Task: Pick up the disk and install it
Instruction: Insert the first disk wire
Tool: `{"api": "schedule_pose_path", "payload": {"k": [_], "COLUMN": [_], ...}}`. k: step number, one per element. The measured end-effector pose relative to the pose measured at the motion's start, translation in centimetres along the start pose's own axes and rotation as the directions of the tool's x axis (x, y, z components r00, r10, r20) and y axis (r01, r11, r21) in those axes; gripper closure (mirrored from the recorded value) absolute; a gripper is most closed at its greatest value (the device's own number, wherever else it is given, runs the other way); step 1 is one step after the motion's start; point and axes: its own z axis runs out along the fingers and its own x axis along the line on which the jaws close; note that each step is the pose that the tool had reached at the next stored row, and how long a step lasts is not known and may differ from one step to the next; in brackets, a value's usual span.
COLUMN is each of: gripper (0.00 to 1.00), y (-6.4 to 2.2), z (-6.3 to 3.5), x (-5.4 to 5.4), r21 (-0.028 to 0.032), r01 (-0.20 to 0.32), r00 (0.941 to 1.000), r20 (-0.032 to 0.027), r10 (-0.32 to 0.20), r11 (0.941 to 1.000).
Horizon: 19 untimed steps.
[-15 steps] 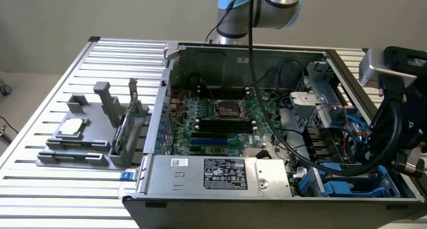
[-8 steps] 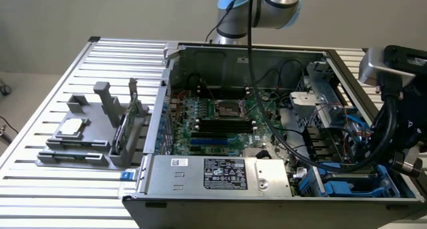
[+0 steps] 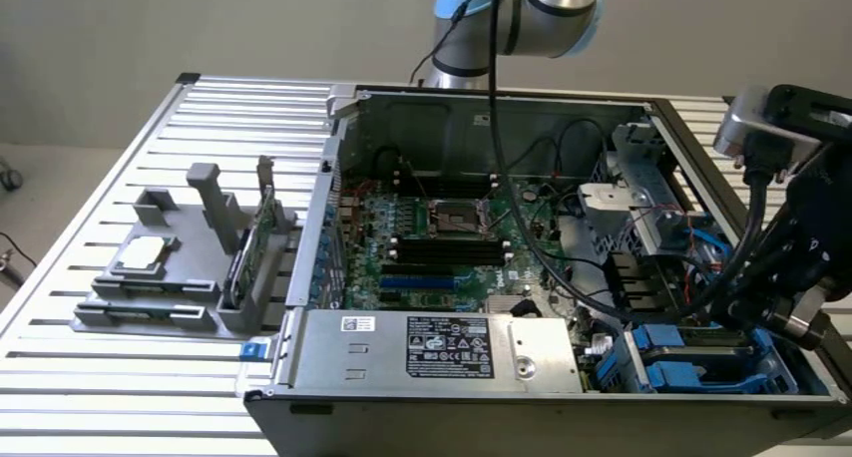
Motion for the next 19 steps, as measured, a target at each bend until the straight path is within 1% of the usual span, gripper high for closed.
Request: {"api": "schedule_pose_path", "payload": {"k": [2,4,7,9,11,13,16,19], "gripper": [0.89,0.89,0.89,0.89,0.89,0.89,0.89,0.89], "y": [0.00,0.00,0.00,0.00,0.00,0.00,0.00,0.00], "z": [0.00,0.01,0.02,0.03,0.03,0.04,0.04,0.04], "x": [0.00,0.00,0.00,0.00,0.00,0.00,0.00,0.00], "r21": [0.0027,0.0053,0.0091,0.0116,0.0139,0.0161,0.0195,0.0227], "r01": [-0.036,-0.072,-0.125,-0.161,-0.196,-0.231,-0.283,-0.333], "r00": [0.9994,0.9974,0.9921,0.9869,0.9805,0.9730,0.9591,0.9427], "r20": [0.0015,0.0033,0.0060,0.0080,0.0099,0.0120,0.0153,0.0187], "r10": [0.036,0.072,0.125,0.161,0.196,0.230,0.283,0.333], "r11": [0.9994,0.9974,0.9921,0.9868,0.9805,0.9729,0.9589,0.9425]}}
